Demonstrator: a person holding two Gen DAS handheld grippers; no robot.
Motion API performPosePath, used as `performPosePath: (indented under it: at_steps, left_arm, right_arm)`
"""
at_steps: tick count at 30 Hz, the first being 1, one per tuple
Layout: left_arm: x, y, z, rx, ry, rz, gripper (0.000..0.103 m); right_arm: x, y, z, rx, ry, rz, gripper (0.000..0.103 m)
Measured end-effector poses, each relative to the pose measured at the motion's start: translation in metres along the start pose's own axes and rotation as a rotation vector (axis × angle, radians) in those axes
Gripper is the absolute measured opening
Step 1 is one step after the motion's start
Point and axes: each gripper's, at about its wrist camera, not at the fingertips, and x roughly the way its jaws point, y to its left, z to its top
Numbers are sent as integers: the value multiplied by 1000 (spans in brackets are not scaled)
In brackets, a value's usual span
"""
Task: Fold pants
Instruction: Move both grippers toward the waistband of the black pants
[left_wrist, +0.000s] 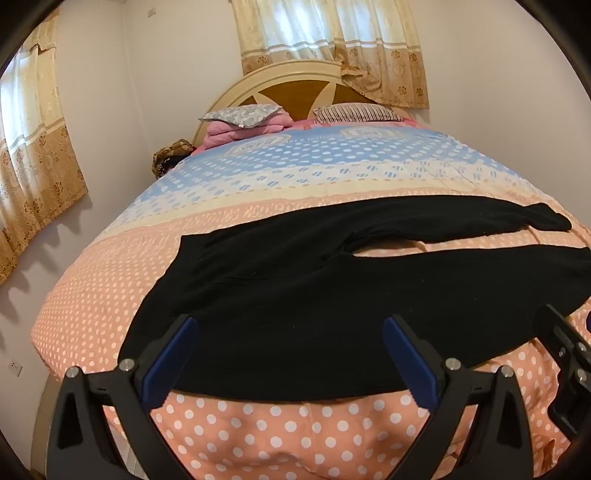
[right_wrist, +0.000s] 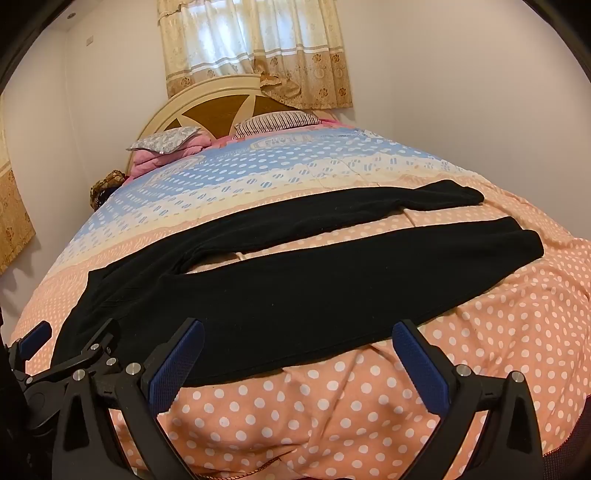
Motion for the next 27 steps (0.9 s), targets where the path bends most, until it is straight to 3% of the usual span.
performPosePath:
  at_steps: [27]
  left_arm:
    - [2,4,-4,0,11,-3,102]
  right_arm:
    - [3,0,-3,0,8,2,102]
